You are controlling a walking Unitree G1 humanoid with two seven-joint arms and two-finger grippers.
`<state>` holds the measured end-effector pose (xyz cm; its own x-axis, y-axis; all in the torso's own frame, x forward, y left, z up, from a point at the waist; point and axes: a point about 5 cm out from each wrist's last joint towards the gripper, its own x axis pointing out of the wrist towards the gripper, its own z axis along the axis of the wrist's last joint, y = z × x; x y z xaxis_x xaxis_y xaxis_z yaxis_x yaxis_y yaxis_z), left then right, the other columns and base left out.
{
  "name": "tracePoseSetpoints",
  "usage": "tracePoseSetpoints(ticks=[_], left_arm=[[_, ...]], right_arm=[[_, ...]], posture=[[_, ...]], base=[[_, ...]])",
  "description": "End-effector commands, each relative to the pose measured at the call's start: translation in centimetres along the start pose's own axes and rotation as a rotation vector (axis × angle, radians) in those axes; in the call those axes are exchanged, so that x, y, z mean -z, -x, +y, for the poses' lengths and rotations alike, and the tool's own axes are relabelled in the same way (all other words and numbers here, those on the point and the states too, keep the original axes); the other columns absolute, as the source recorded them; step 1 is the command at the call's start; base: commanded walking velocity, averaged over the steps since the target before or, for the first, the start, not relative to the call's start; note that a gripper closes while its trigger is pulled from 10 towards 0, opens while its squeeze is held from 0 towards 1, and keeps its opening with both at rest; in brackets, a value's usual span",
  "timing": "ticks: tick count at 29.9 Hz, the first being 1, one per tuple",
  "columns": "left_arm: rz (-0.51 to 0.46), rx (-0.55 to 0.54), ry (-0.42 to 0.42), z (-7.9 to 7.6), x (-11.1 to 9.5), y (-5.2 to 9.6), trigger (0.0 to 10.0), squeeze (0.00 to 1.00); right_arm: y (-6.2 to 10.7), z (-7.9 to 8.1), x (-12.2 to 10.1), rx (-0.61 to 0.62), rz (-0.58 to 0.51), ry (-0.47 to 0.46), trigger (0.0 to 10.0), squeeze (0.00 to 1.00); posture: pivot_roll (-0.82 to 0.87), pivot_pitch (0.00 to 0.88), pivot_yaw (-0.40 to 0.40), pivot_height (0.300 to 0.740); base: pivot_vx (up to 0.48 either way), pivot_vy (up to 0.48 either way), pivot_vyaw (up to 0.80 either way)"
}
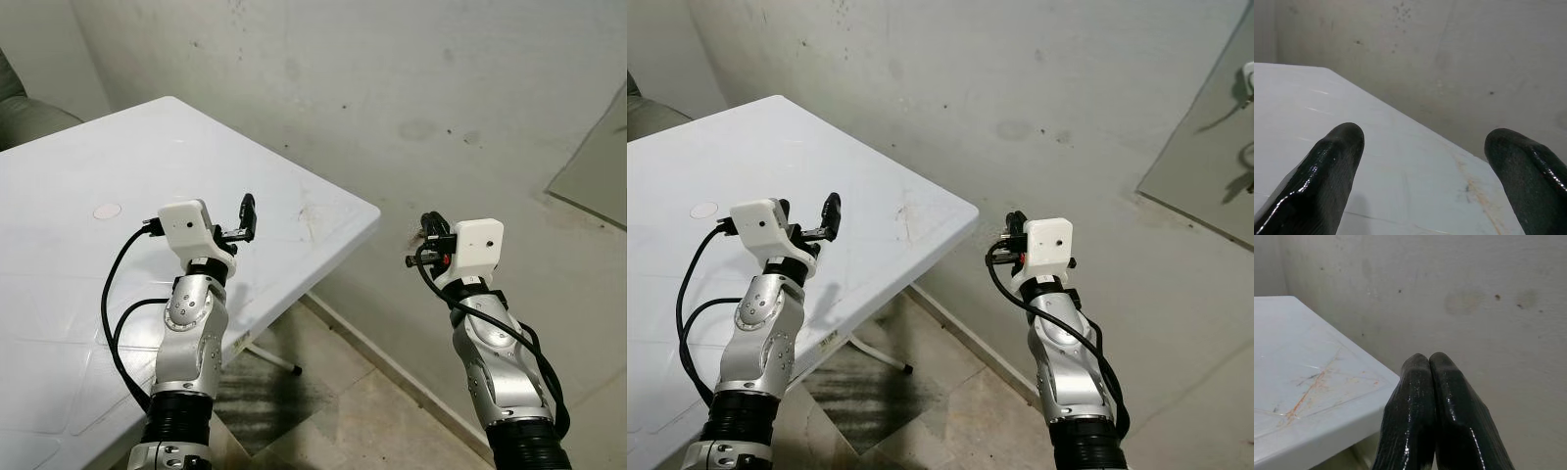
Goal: Hang keys on a hook
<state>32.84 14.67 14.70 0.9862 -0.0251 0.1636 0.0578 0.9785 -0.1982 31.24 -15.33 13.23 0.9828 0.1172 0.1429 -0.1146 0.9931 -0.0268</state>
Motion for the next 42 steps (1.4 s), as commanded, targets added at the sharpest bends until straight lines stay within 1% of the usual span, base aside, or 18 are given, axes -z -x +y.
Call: tracePoseSetpoints(ticks=[1,2,9,12,23,42], left_arm=[[-0.006,0.007,-0.026,-0.28,-0.33,0.04,10.0,0.00],[-0.003,0.010,-0.018,-0.31,-0.29,0.06,10.0,0.00],[-0.009,0.002,-0.024,-0.24,-0.36,0.11,10.0,0.00],[-0.012,-0.013,0.012,-0.14,-0.38,0.14,10.0,0.00],[0.011,-0.065,0.017,0.30,-0.22,0.18,10.0,0.00],[0.029,-0.081,0.018,0.35,-0.17,0.08,10.0,0.00]], right_arm=[[-0.06,-0.16,-0.61,0.002,-0.016,0.008,10.0,0.00],[-0.06,-0.15,-0.60,0.001,-0.015,0.009,10.0,0.00],[-0.05,-0.12,-0.62,0.000,-0.013,0.008,10.0,0.00],[-0.04,-0.11,-0.62,-0.001,-0.012,0.008,10.0,0.00],[-0.03,-0.15,-0.61,0.001,-0.003,0.009,10.0,0.00],[-0.16,-0.04,-0.69,-0.002,0.001,0.006,10.0,0.00]], posture=[[-0.02,0.000,-0.039,0.740],[-0.02,0.000,-0.040,0.740],[-0.02,0.000,-0.043,0.740],[-0.01,0.000,-0.045,0.740],[-0.01,0.000,-0.051,0.740],[-0.01,0.000,-0.050,0.740]], base=[[0.000,0.000,-0.71],[0.000,0.000,-0.71],[0.000,-0.463,-0.70],[0.000,0.000,-0.70],[0.000,0.000,-0.69],[0.000,0.000,-0.68]])
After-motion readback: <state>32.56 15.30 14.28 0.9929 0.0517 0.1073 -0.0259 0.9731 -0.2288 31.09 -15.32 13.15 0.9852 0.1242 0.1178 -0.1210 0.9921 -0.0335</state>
